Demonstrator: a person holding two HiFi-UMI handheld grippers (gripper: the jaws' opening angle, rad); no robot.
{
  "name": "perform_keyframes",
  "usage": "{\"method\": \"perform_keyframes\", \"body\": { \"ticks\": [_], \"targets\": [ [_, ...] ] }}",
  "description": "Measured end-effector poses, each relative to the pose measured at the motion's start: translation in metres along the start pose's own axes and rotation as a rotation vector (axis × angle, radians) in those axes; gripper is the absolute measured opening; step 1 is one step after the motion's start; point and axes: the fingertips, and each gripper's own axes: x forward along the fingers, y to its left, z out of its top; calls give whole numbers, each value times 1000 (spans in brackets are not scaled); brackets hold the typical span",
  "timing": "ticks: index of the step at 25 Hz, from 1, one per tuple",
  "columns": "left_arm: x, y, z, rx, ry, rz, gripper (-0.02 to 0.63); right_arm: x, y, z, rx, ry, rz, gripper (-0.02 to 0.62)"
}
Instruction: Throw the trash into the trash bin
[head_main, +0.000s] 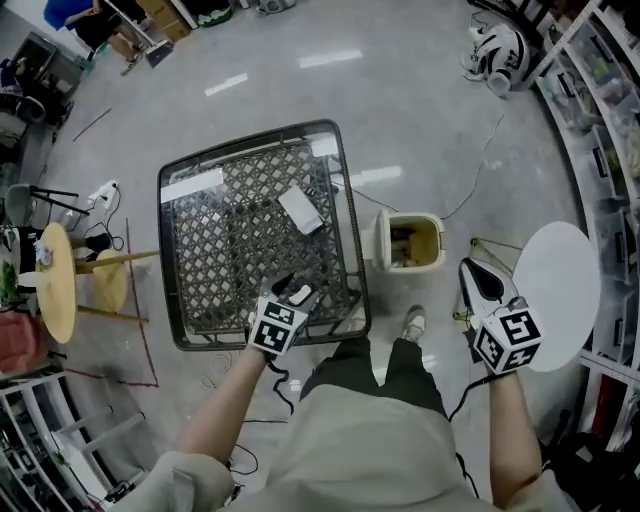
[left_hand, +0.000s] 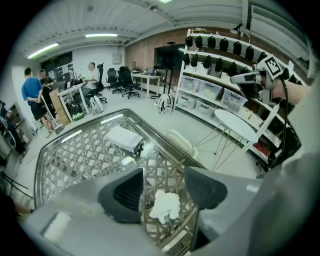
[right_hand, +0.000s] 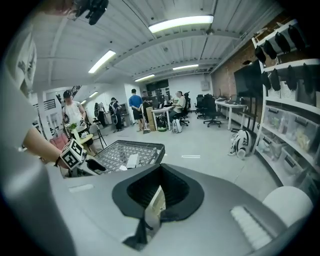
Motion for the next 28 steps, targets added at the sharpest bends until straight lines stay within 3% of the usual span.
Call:
{"method": "perform_keyframes", "body": {
  "ticks": [9,15,17,20,24,28],
  "targets": [
    [43,-2,-59,-115,190,14,268,39,-15,-51,12,113,76,3],
    [60,-2,-80,-188,259,20,268,75,11,-85,0,183,174,3],
    [59,-1,-83,-213,264,36,237,85,28,-90,12,202,231,3],
    [58,0,-80,-241,248,57,140,97,43,-93,31,216,291,3],
    [60,-2,-82,-274,225,59,69,106,46,-101,18,231,299,3],
    [56,-3,-64,-261,195,41,52,107,38,-101,33,227,280,3]
  ]
}}
